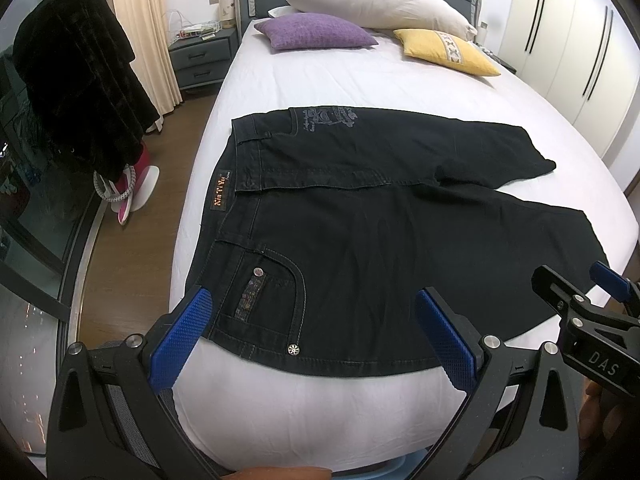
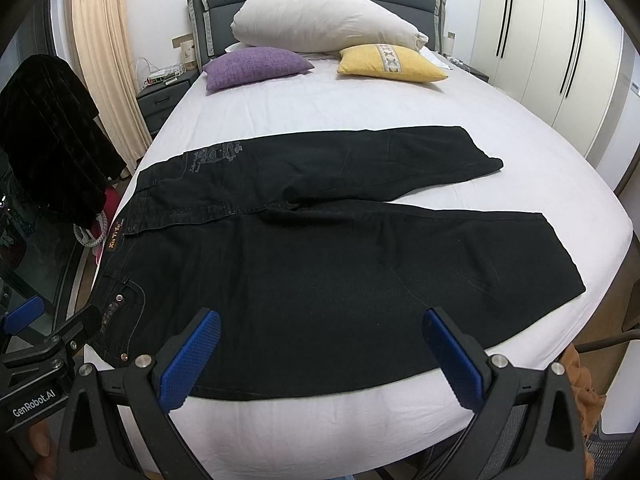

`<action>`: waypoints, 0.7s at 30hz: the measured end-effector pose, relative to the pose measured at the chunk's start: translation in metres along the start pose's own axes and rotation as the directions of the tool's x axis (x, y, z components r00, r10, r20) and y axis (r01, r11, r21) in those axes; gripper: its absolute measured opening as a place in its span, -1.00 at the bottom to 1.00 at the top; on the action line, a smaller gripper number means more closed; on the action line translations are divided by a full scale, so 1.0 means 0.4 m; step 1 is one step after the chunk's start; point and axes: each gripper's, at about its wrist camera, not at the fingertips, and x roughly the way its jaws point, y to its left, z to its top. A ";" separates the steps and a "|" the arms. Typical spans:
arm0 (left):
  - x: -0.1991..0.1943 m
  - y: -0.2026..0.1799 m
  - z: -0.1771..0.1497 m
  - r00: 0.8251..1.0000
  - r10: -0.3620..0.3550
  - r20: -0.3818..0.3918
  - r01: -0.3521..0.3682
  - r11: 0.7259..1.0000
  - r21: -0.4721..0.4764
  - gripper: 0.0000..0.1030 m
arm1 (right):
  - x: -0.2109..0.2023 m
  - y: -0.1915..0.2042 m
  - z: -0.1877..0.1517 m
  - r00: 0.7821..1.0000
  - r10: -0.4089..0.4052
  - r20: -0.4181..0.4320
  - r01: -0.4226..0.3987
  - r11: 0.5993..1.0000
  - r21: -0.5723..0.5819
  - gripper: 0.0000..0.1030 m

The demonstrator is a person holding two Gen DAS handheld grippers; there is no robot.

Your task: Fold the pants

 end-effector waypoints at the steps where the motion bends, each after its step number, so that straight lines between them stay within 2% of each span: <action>1: 0.000 0.000 -0.001 1.000 0.000 0.000 0.000 1.000 0.000 1.00 | 0.001 0.001 -0.004 1.000 0.000 0.000 0.000 1.000 0.000 1.00; 21: 0.000 -0.001 -0.003 1.000 0.002 -0.002 -0.002 1.000 0.002 1.00 | 0.004 0.001 -0.006 1.000 0.001 -0.005 -0.001 1.000 0.000 1.00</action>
